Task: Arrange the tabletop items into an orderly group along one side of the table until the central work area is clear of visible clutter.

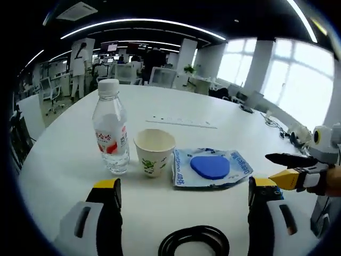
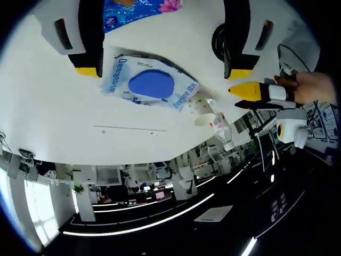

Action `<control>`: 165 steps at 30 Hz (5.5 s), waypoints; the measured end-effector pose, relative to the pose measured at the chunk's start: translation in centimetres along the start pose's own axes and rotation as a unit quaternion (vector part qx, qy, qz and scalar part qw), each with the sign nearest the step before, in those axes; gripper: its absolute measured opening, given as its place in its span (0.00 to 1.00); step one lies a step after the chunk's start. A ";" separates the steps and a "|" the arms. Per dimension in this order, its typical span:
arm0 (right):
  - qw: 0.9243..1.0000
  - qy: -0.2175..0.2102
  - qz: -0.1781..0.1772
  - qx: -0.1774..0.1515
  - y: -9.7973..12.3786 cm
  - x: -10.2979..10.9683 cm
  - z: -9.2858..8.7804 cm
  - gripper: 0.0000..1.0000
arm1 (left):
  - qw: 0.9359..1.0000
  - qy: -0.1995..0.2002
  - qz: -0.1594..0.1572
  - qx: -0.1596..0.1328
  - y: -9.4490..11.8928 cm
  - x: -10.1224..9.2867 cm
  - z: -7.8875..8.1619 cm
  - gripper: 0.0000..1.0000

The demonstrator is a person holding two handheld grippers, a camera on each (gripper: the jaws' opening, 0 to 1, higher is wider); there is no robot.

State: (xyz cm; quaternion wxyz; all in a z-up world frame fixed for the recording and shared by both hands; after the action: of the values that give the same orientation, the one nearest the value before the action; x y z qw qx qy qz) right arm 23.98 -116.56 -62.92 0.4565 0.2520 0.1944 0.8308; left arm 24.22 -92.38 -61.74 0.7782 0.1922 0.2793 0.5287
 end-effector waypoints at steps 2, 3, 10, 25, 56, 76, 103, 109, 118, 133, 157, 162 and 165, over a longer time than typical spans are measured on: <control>1.000 0.003 0.002 -0.001 0.5 0.2 -0.1 0.92 | 1.000 -0.006 -0.001 -0.008 0.7 -0.1 0.1 0.99; 1.000 0.003 0.003 -0.003 0.8 0.3 -0.1 0.92 | 1.000 -0.010 -0.006 -0.016 1.0 -0.3 0.2 0.99; 1.000 0.006 0.003 -0.007 2.4 0.6 -0.3 0.92 | 1.000 -0.019 -0.003 -0.024 2.7 -0.9 0.2 0.99; 1.000 0.029 0.006 -0.004 4.2 0.4 -0.1 0.91 | 1.000 -0.011 -0.009 -0.026 4.1 -2.9 -0.9 0.96; 0.995 0.071 0.064 0.016 6.6 -3.5 -1.6 0.85 | 0.999 0.034 0.024 -0.026 5.7 -9.5 -4.7 0.89; 0.994 0.064 0.081 0.044 9.9 -8.7 -4.8 0.79 | 0.997 0.076 0.015 -0.018 4.4 -15.5 -8.4 0.87; 0.994 0.045 0.079 0.066 8.9 -12.0 -6.9 0.63 | 0.996 0.053 -0.022 0.067 0.2 -19.9 -10.7 0.77; 0.994 0.042 0.081 0.060 8.4 -12.2 -6.7 0.62 | 0.995 0.070 -0.005 0.074 -0.4 -19.8 -11.2 0.75; 0.991 0.068 0.078 0.084 7.7 -12.1 -7.6 0.60 | 0.992 0.077 0.003 0.102 -1.5 -20.2 -12.3 0.73; 0.989 0.059 0.079 0.114 6.1 -11.9 -8.8 0.39 | 0.987 0.079 0.001 0.139 -2.4 -20.0 -12.8 0.60; 0.992 0.031 0.064 0.105 8.8 -12.1 -10.2 0.00 | 0.985 0.071 -0.026 0.158 -3.3 -20.4 -12.2 0.01; 0.995 0.015 0.051 0.086 9.9 -12.4 -9.8 0.00 | 0.984 0.078 -0.038 0.152 -3.8 -20.5 -11.4 0.01; 0.997 0.006 0.040 0.072 10.6 -12.8 -9.5 0.00 | 0.985 0.076 -0.055 0.142 -3.9 -20.8 -10.8 0.01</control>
State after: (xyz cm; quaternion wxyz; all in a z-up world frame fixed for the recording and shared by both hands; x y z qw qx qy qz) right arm 17.10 -133.79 -67.71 0.4027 0.2869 0.2465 0.8335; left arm 14.21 -113.16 -67.57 0.7473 0.2447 0.4198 0.4533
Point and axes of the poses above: the point that each gripper's makers call its tool centre point, and the gripper's own axes: y roughly backward along the fingers, x roughly to its left, z roughly out of its top, the point moved 9 cm from there along y, roughly backward along the fingers, and after that the axes turned 8 degrees about x, right-handed, at the moved point
